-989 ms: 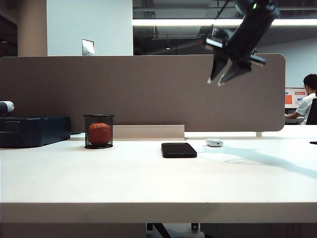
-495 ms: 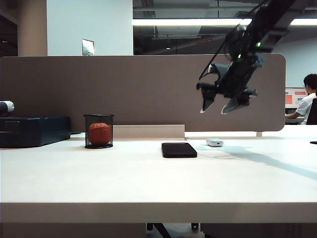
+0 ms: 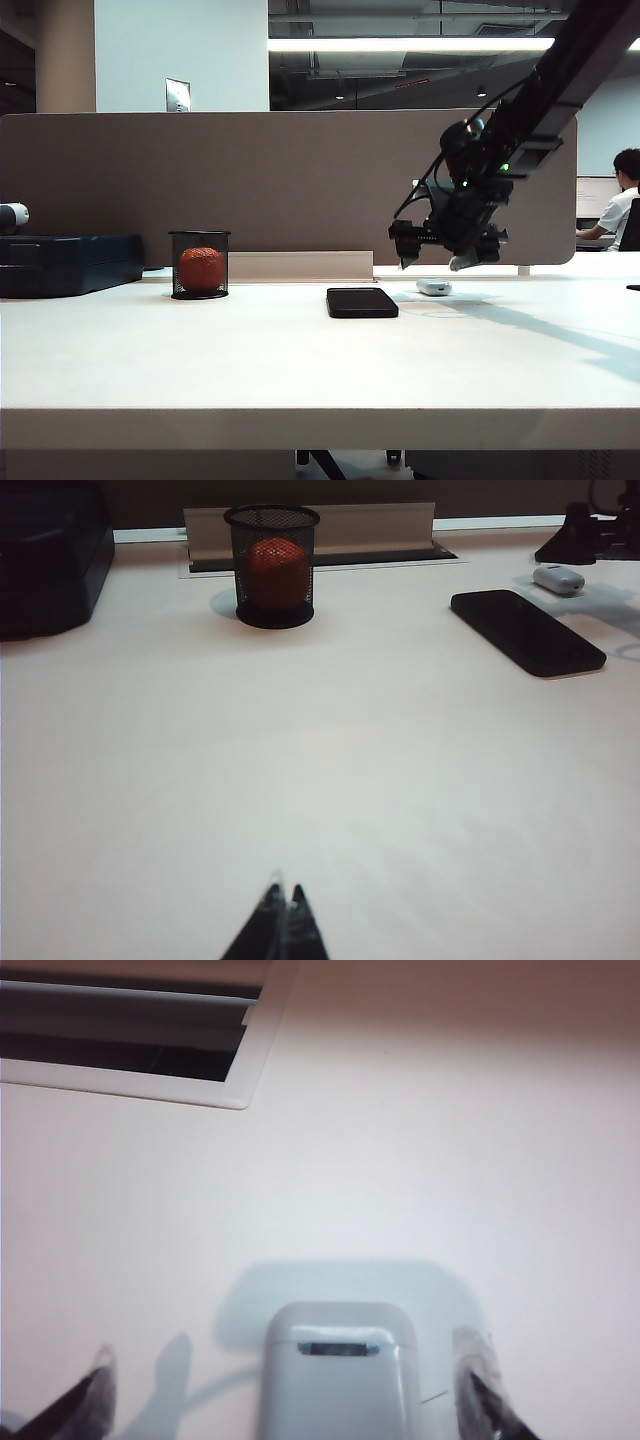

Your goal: Find the wireless headphone case on the desktop and place it on the left side of the phone.

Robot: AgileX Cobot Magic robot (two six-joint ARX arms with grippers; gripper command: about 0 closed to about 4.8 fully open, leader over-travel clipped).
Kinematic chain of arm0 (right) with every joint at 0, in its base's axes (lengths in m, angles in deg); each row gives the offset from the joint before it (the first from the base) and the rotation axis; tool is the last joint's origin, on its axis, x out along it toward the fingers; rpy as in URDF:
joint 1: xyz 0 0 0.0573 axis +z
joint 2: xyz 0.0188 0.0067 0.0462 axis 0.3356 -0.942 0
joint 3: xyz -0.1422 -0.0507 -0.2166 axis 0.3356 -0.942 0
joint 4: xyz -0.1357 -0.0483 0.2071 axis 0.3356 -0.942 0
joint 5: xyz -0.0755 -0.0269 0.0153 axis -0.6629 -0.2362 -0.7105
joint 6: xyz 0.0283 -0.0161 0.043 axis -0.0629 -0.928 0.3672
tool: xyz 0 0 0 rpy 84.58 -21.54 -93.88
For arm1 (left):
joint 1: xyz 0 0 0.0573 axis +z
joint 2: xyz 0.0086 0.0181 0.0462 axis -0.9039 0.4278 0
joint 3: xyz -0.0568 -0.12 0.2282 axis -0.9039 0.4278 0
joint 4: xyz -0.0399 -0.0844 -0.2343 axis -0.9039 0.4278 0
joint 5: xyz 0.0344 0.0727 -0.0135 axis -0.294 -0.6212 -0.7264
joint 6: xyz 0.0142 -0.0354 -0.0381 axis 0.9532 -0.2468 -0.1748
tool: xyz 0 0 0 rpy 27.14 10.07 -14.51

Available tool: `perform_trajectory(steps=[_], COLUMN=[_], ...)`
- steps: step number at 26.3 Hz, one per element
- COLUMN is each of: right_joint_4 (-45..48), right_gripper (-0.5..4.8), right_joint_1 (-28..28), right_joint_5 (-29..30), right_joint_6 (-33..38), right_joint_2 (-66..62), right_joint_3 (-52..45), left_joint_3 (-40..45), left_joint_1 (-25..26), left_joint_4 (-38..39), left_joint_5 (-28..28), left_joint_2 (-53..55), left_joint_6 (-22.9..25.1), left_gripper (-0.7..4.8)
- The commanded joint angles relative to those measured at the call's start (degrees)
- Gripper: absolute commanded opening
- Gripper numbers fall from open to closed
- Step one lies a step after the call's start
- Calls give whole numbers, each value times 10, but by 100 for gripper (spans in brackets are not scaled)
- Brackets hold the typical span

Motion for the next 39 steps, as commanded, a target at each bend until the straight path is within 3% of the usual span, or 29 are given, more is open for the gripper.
perform_trajectory(steps=[1,13,24,29,33,39], right_joint_4=[17,-1,-18,-20,-20,-37], right_gripper=[432,432,425,415,365,365], right_joint_1=[2,-1,-1,-2,-5,-10], right_joint_5=[-16,-34,-34,-34,-22,-22], right_joint_6=[1,0,0,1,1,6], right_joint_2=[-19,-40,-45,-49,-52,-63], right_joint_3=[24,46,46,46,46,46], left_joint_3=[-1,-1,-1,-2,-2,-2], left_joint_1=[0,0,0,0,0,0], left_joint_4=[-4,-4,-7,-7,-8,-8], left_joint_5=[4,5,56,67,69,69], left_joint_2=[0,0,0,0,0,0], left_joint_6=[0,0,0,0,0,0], left_gripper=[-5,-6,-6,-6,-6,-6])
